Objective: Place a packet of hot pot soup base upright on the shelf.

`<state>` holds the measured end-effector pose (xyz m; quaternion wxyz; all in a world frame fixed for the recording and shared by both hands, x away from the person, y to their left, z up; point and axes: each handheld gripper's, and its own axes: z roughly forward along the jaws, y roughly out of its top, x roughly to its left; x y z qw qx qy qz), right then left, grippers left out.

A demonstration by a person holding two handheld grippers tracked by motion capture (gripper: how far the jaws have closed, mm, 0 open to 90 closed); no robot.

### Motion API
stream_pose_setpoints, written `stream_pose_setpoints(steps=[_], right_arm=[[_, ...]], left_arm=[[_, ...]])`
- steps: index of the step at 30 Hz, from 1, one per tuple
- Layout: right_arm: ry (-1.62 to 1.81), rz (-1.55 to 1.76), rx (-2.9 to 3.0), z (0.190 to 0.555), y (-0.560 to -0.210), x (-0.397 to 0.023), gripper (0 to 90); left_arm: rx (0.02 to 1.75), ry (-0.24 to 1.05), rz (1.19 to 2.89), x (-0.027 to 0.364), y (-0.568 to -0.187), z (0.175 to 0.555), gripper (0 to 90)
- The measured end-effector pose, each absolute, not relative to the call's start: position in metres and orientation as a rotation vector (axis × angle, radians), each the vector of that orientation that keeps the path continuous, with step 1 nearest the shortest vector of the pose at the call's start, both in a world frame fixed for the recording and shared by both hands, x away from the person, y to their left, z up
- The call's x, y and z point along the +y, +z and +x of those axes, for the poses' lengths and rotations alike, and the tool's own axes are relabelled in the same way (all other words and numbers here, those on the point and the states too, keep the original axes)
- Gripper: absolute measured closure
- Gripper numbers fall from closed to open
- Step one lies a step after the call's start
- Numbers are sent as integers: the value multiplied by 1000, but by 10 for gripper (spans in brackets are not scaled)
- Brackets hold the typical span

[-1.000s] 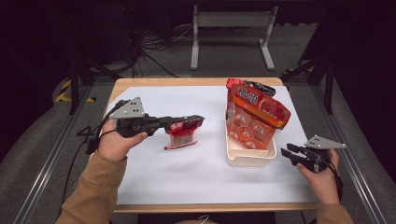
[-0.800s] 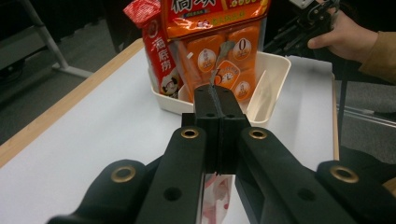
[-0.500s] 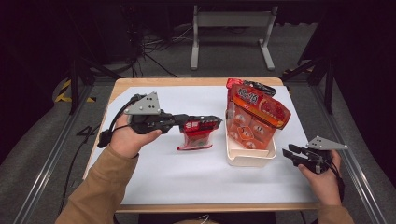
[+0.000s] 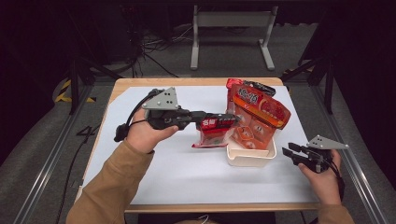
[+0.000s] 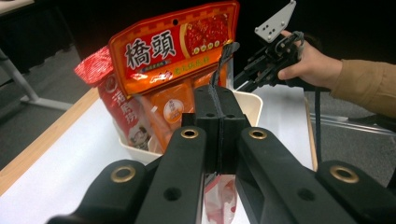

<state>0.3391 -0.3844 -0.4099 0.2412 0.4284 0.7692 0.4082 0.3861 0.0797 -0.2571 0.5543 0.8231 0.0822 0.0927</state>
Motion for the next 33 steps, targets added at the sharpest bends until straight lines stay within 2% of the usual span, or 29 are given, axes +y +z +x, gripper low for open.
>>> stream_pose_setpoints(steps=[33], right_arm=[[1099,1159,2075,337,-410,-389,631]], left_arm=[[102,182,1820,21,-270,391,900]])
